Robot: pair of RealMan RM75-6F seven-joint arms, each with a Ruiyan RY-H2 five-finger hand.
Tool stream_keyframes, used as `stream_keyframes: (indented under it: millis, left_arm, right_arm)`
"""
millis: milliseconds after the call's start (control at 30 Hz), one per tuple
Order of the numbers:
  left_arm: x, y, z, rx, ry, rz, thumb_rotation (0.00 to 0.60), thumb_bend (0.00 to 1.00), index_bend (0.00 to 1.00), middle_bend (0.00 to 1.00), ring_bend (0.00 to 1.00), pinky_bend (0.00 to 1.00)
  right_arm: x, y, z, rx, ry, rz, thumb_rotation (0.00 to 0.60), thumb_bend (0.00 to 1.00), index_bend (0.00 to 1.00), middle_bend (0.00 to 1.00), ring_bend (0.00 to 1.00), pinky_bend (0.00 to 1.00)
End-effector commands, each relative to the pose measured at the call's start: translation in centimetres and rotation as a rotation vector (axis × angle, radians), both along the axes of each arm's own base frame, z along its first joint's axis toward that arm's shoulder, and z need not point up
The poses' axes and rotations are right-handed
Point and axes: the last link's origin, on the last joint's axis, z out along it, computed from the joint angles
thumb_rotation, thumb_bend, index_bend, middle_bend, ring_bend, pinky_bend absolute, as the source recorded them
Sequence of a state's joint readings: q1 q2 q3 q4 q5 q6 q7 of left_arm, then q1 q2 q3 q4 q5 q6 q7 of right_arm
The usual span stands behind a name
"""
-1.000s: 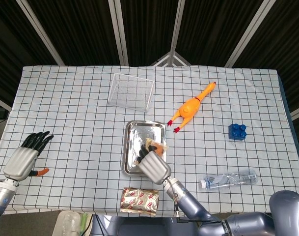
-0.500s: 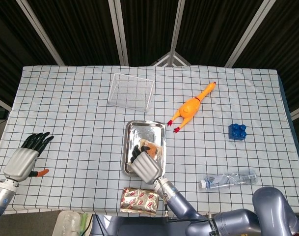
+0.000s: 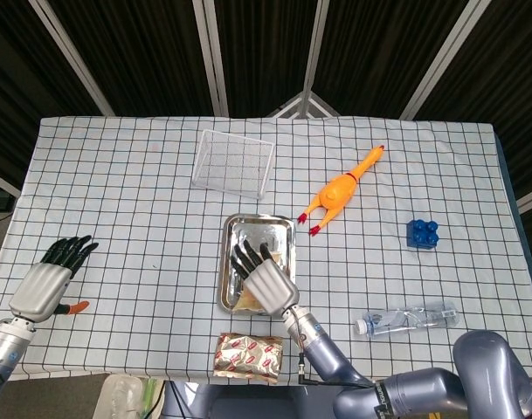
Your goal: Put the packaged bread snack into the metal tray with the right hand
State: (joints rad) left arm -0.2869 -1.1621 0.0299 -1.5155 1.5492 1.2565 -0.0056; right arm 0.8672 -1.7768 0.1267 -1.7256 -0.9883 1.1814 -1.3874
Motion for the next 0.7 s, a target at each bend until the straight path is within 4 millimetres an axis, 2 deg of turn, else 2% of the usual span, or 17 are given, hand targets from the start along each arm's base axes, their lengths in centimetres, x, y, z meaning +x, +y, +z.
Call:
stream_keyframes:
  millis: [33,167,233,300,400,533,700]
  left_arm:
    - [0.0,0.0,0.0,0.001,-0.001,0.000,0.600,0.07,0.00,0.00,0.00,0.03]
    - [0.0,-0.1,0.1,0.001,-0.002,-0.002,0.600,0.07,0.00,0.00,0.00,0.03]
    - [0.0,-0.2,0.1,0.003,-0.003,-0.006,0.600,0.07,0.00,0.00,0.00,0.03]
    - [0.1,-0.3,0.2,0.004,-0.005,-0.010,0.600,0.07,0.00,0.00,0.00,0.03]
    - [0.2,-0.6,0.3,0.007,-0.006,-0.019,0.600,0.07,0.00,0.00,0.00,0.03]
    - [0.3,-0.8,0.2,0.006,-0.006,-0.028,0.600,0.07,0.00,0.00,0.00,0.03]
    - [0.7,-1.3,-0.4,0.001,0.006,-0.047,0.600,0.07,0.00,0.00,0.00,0.03]
  right_arm:
    - [-0.1,0.0,0.6,-0.027,-0.005,-0.017,0.600,0.35,0.00,0.00,0.00,0.15]
    - [-0.7,0.1,1.7,-0.080,0.005,-0.023,0.600,0.35,0.00,0.00,0.00,0.15]
    - [-1.5,0.2,3.0,-0.127,0.015,-0.035,0.600,0.35,0.00,0.00,0.00,0.14]
    - [-2.4,0.3,4.3,-0.159,0.001,-0.055,0.600,0.35,0.00,0.00,0.00,0.11]
    - [-5.2,0.8,7.0,-0.201,-0.061,-0.109,0.600,0.35,0.00,0.00,0.00,0.05]
    - [-11.3,2.1,11.5,-0.258,-0.198,-0.208,0.600,0.35,0.00,0.00,0.00,0.00]
    - [-20.6,4.8,16.3,-0.315,-0.377,-0.327,0.600,0.35,0.00,0.00,0.00,0.00]
